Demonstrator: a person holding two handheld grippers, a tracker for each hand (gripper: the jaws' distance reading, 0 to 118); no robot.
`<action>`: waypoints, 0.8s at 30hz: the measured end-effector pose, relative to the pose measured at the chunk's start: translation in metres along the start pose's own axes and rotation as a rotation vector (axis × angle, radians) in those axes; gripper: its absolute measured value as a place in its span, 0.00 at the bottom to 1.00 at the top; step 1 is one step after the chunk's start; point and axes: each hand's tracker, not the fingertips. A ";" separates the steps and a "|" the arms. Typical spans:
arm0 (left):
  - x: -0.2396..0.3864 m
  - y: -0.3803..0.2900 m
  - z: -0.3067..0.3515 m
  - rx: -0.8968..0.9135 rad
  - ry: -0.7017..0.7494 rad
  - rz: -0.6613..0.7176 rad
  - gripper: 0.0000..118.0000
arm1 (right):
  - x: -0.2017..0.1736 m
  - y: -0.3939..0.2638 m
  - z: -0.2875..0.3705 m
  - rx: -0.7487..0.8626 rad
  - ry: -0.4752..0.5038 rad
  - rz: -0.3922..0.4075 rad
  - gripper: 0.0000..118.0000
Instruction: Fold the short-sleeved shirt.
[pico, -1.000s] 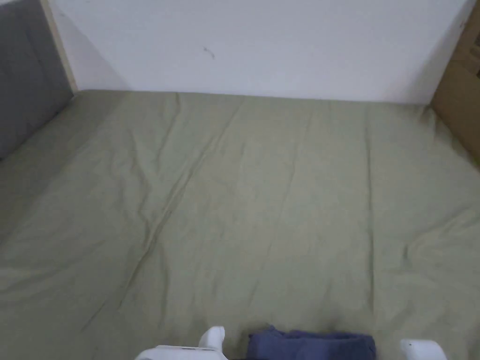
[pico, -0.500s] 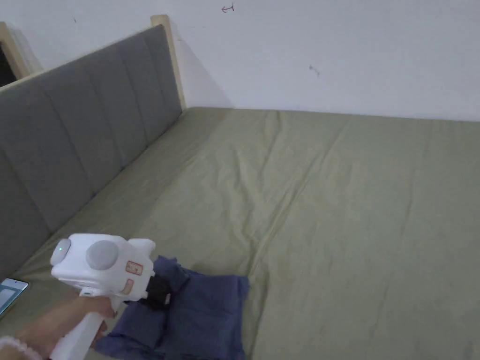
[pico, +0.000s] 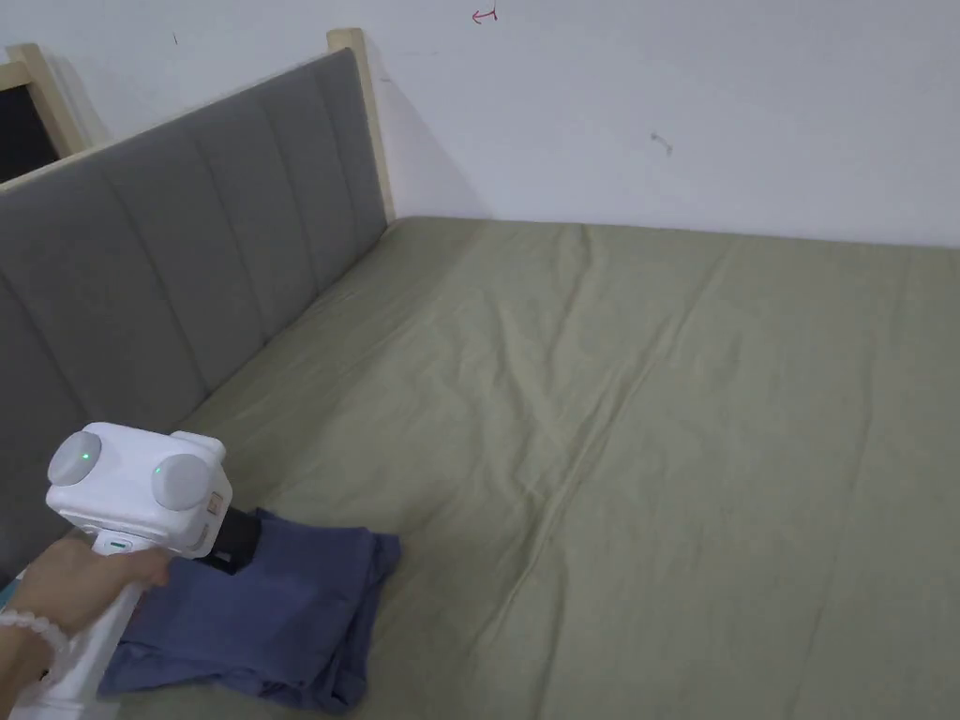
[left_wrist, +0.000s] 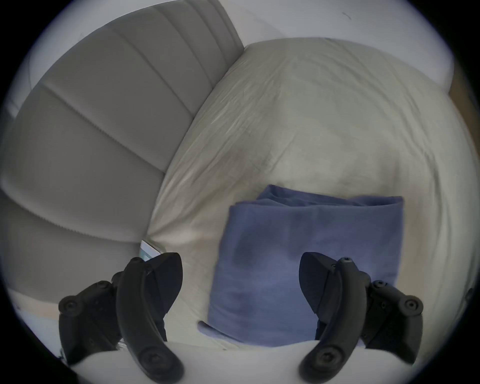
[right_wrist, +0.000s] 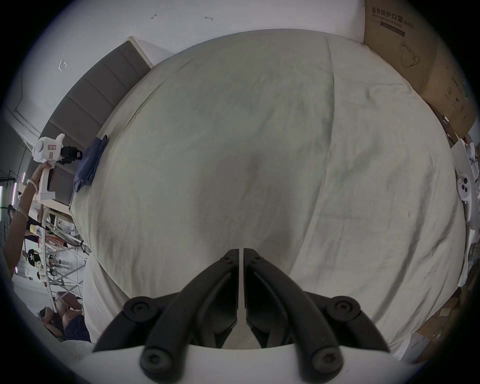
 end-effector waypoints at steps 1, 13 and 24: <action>0.004 -0.008 0.011 0.019 -0.043 0.023 0.64 | 0.000 0.000 0.001 0.007 0.009 0.000 0.03; 0.143 -0.126 0.172 0.447 -0.263 0.075 0.00 | -0.001 -0.017 0.034 0.108 0.081 -0.020 0.03; 0.228 -0.204 0.309 0.739 -0.265 0.085 0.00 | -0.041 -0.030 0.133 0.484 -0.083 0.110 0.03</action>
